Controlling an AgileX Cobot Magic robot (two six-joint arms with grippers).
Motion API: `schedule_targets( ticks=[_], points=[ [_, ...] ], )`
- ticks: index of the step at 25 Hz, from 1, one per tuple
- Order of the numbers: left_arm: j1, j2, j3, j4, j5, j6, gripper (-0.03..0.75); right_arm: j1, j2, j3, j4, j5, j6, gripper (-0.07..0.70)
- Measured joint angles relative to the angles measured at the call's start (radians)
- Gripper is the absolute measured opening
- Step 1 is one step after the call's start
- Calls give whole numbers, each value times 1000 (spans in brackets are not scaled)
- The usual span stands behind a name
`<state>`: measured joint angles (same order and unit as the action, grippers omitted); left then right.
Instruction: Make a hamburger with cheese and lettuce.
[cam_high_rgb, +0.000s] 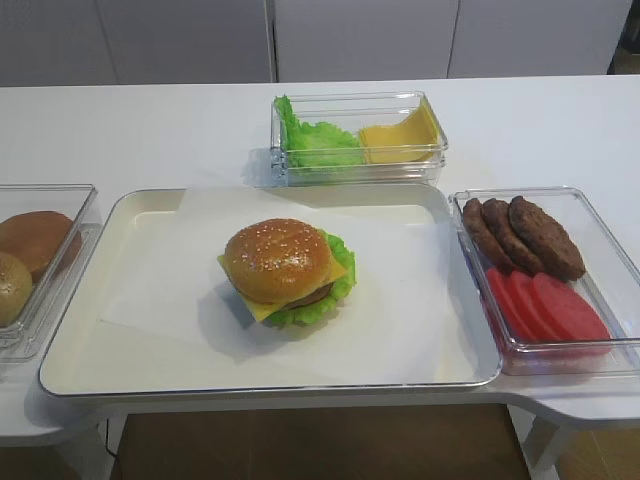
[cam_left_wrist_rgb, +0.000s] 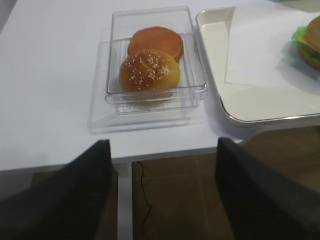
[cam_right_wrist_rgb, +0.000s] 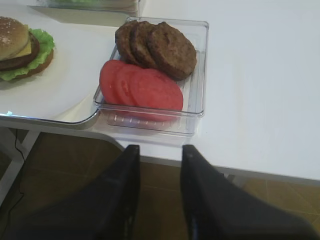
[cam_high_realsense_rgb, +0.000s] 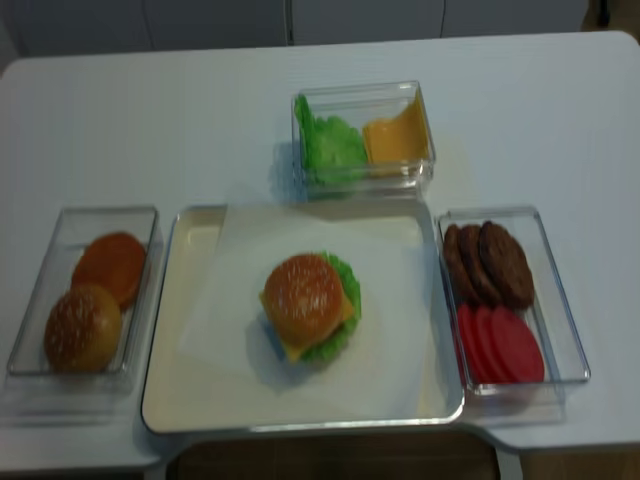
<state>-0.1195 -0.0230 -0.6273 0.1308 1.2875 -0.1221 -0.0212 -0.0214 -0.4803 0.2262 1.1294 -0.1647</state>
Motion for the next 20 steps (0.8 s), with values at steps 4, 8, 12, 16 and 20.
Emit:
schedule_targets(
  ticks=[4,8,12,16,20],
  points=[
    [0,0,51,0,-24,-9,483,0,0,0,0,0,0,216],
    [0,0,112,0,-76,-13,483,0,0,0,0,0,0,216],
    [0,0,133,0,-90,-18,483,0,0,0,0,0,0,216],
    [0,0,138,-7,-93,-4,483,0,0,0,0,0,2,216],
    [0,0,138,-11,-93,8,483,0,0,0,0,0,2,216]
  ],
)
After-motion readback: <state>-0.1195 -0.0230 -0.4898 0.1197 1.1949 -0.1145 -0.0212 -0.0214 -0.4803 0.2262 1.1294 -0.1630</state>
